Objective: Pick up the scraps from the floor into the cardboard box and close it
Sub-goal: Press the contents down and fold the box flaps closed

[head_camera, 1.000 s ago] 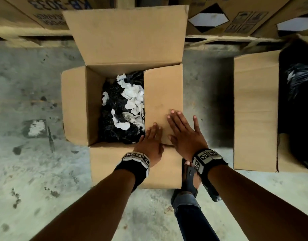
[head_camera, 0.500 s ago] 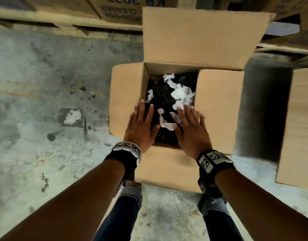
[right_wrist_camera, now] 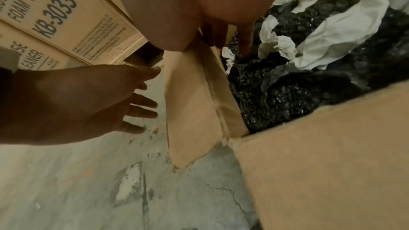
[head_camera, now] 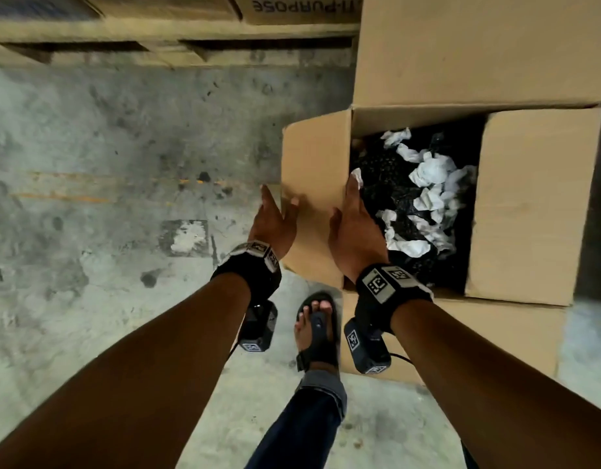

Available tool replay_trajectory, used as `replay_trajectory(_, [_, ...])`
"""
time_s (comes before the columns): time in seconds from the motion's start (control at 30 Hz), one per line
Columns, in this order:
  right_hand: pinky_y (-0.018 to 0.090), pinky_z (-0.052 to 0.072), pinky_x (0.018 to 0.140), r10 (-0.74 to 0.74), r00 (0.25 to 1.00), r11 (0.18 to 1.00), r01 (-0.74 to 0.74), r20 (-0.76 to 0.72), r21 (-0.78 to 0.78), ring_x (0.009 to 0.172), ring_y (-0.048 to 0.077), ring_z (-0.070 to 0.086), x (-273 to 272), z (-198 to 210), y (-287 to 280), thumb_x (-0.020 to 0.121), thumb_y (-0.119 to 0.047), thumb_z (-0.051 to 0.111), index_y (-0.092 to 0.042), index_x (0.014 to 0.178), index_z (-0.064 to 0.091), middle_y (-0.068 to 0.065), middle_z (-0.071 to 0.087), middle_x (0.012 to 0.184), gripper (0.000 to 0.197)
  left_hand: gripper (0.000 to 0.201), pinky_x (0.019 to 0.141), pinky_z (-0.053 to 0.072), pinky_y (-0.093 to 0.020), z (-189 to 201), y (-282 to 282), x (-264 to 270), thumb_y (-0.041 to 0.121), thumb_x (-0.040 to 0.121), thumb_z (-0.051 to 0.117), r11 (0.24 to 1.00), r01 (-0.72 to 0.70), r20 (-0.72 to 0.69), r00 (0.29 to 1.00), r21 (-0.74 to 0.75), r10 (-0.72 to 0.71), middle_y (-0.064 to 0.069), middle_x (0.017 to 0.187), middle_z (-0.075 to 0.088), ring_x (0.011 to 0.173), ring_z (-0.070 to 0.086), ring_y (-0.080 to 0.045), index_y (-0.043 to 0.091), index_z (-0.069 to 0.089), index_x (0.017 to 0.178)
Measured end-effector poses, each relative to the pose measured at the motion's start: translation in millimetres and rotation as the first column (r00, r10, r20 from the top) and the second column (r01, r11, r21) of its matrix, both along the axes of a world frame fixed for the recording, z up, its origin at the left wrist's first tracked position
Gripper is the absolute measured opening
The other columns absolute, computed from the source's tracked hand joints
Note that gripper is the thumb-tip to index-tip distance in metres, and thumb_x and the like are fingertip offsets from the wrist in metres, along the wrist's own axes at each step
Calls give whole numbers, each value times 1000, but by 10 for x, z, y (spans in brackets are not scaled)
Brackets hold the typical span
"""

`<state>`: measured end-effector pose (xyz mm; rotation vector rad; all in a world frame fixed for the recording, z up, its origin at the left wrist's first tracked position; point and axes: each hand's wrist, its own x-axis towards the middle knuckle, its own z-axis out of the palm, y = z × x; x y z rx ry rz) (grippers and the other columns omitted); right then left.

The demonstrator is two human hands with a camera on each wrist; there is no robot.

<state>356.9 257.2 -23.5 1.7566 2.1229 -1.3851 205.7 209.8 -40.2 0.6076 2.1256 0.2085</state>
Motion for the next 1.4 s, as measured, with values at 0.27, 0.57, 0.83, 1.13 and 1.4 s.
replay_trajectory(0.27, [44, 42, 107, 24, 1000, 998, -25, -17, -53, 135, 35, 45, 69, 163, 1, 104, -31, 37, -13, 159, 7, 13, 30, 160, 65, 38, 89, 53, -40, 347, -197, -381, 36, 96, 53, 977, -136, -89, 984, 163, 152, -10, 109, 72, 103, 67, -30, 14, 69, 122])
replay_trajectory(0.57, [46, 25, 120, 317, 947, 943, -320, 52, 94, 152, 25, 18, 757, 471, 194, 106, -28, 32, -16, 159, 13, 7, 20, 165, 58, 21, 70, 49, -11, 1453, -34, 369, 24, 97, 57, 802, 139, -96, 990, 581, -101, 5, 101, 64, 84, 64, 0, 14, 68, 112])
replay_trajectory(0.83, [56, 13, 121, 342, 861, 893, -423, 377, 154, 154, 25, -7, 2064, 378, 521, 102, -27, 32, -20, 159, -5, 1, -11, 167, 69, 79, 120, 24, -40, 847, 356, 1291, 46, 93, 53, 644, 724, -234, 690, 246, -685, -8, 164, 9, 151, 8, -25, 14, 16, 155])
replay_trajectory(1.13, [55, -3, 121, 389, 800, 863, -490, 457, 122, 153, 28, -13, 2677, 170, 639, 103, -34, 34, -28, 158, -9, 0, -16, 166, 70, 96, 122, 2, -50, 395, 358, 1607, 39, 92, 57, 545, 828, -198, 517, -133, -833, -6, 160, -28, 148, -21, -35, 21, -12, 155])
replay_trajectory(1.4, [55, -5, 121, 384, 802, 873, -477, 458, 104, 153, 29, -13, 2619, 147, 651, 101, -28, 36, -23, 160, 0, 3, -13, 167, 69, 92, 122, 4, -49, 431, 391, 1704, 41, 92, 54, 559, 808, -213, 522, -185, -826, -6, 162, -23, 149, -17, -34, 20, -9, 156])
